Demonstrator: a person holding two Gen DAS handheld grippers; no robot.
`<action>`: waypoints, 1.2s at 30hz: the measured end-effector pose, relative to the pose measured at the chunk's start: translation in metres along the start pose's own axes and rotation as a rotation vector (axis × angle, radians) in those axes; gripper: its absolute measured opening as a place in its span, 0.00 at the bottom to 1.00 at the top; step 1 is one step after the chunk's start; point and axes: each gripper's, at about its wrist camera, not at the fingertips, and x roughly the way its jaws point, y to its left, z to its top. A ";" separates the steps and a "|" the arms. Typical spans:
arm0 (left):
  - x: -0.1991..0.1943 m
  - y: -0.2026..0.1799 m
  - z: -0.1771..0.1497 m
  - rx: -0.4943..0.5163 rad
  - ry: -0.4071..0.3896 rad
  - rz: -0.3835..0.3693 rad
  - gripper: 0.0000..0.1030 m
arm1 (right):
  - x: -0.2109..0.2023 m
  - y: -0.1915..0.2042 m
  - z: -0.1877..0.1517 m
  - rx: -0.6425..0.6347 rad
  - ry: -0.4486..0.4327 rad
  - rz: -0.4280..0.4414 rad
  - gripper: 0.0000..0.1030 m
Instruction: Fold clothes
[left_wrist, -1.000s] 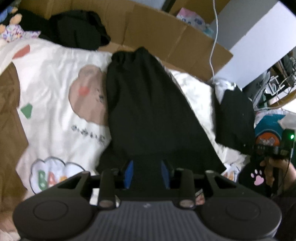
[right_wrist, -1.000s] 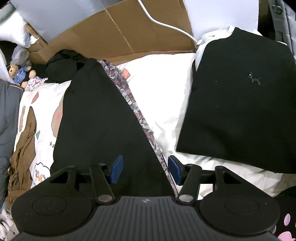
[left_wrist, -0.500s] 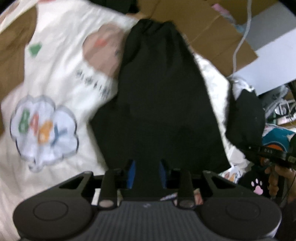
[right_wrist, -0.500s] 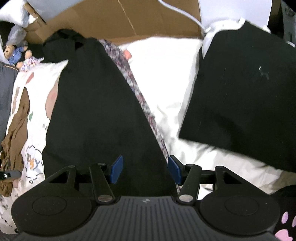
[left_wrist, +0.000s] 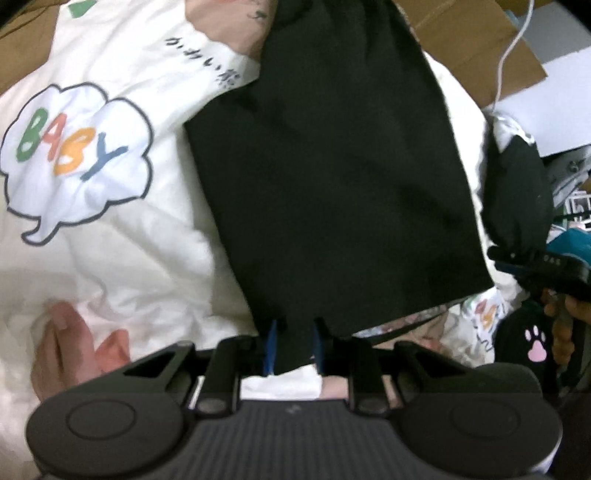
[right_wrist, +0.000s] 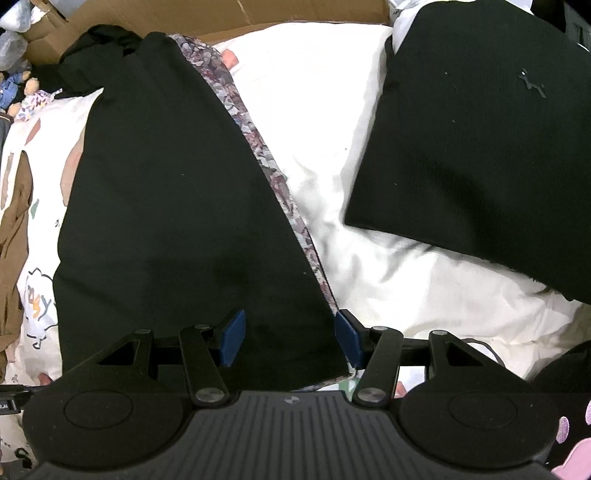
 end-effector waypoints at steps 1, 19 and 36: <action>-0.001 0.002 -0.001 0.002 0.004 0.010 0.20 | 0.001 -0.002 0.000 0.001 0.002 -0.002 0.57; 0.034 0.022 -0.006 -0.054 0.055 -0.013 0.30 | 0.028 -0.023 -0.006 0.037 0.049 -0.007 0.57; 0.030 0.034 -0.014 -0.086 0.056 -0.082 0.48 | 0.035 -0.040 -0.009 0.072 0.078 0.040 0.60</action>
